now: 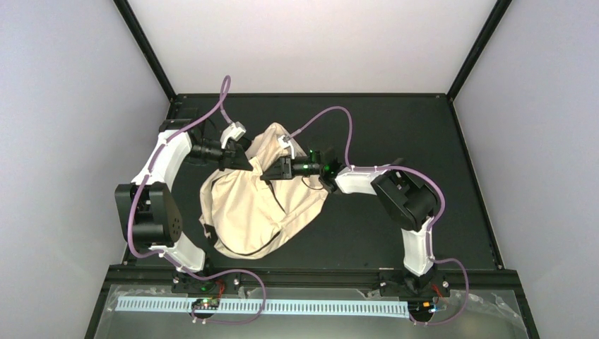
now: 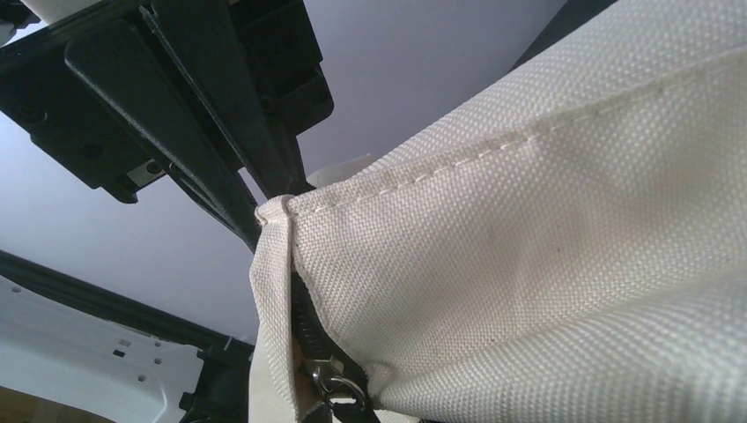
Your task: Pack the student bag
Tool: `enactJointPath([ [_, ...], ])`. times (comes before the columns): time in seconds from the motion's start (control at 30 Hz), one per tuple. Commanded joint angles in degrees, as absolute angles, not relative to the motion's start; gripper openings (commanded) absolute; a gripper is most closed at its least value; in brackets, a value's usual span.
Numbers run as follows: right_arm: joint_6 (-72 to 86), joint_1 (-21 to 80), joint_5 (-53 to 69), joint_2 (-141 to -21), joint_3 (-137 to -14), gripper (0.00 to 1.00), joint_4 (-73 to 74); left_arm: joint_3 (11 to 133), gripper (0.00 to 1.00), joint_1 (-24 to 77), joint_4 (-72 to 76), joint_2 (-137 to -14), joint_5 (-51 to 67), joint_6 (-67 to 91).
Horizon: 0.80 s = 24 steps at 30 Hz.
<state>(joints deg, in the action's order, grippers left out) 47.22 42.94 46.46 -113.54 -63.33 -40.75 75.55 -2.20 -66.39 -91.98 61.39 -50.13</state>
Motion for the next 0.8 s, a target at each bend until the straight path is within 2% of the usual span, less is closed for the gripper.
enactJointPath([
  [0.0,48.52,43.92,47.99,-114.64,-62.66,0.28,-41.53,77.56,0.01,-1.77,-67.85,-91.35,67.32,-52.04],
  [0.37,48.74,44.88,47.63,-114.27,-61.29,0.24,-40.90,78.75,0.02,-1.83,-68.14,-91.89,67.72,-52.03],
  [0.43,48.34,44.99,47.51,-114.28,-61.41,0.18,-40.49,78.79,0.02,-1.83,-68.20,-91.85,67.59,-52.03],
  [0.53,47.26,45.00,46.95,-114.02,-61.35,0.02,-38.92,79.03,0.02,-1.81,-68.29,-91.91,67.59,-51.90],
  [0.77,41.38,44.85,47.71,-110.37,-61.10,0.01,-28.26,83.12,0.02,-2.63,-69.76,-93.34,67.19,-51.09],
])
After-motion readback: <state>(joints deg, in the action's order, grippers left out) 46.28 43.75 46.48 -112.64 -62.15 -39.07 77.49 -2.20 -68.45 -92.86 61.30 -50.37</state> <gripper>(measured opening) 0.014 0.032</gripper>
